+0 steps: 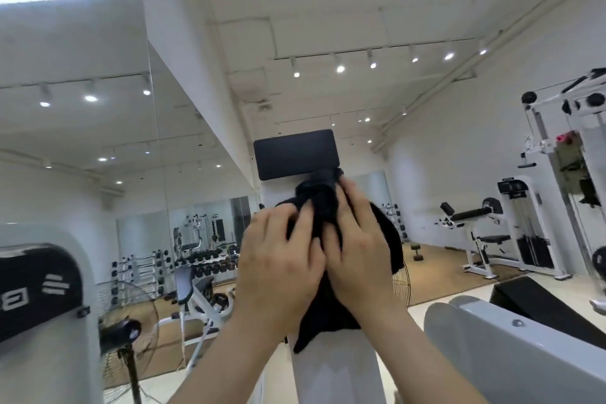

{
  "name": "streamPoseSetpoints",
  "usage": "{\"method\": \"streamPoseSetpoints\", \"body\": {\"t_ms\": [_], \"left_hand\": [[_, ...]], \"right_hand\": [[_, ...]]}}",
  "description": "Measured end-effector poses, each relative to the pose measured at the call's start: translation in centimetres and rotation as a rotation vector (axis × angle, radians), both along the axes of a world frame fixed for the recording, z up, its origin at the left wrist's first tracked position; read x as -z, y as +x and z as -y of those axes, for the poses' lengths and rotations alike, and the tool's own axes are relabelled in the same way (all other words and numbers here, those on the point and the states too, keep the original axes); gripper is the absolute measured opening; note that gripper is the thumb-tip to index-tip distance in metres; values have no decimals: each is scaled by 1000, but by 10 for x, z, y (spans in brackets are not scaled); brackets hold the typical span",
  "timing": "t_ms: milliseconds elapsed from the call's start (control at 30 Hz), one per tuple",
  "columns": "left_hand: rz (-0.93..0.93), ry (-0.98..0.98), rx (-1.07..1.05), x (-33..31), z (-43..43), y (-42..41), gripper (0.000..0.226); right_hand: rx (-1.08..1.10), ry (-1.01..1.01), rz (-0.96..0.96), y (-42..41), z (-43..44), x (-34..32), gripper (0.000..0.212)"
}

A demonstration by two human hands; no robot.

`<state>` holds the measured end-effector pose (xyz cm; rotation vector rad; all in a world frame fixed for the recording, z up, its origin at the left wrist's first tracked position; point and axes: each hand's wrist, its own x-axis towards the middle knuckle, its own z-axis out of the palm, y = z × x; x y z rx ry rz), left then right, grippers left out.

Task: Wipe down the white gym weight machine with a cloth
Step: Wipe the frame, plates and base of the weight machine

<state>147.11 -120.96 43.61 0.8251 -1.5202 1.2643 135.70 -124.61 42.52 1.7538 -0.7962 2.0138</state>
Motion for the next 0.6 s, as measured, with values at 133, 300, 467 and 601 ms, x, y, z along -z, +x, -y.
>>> {"method": "streamPoseSetpoints", "body": {"t_ms": [133,300,467,601], "left_hand": [[208,-36,-150,-15,8,-6,43],[-131,68,76,0,-7,20,39],[-528,534,956,-5,-40,21,41],[-565,527,1220,-16,-35,9,45]], "right_hand": [[-50,124,137,7,-4,-4,44],[153,45,-100,37,-23,-1,49],[-28,31,-223,19,-51,-26,27],[89,163,-554,25,-75,-53,10]]}}
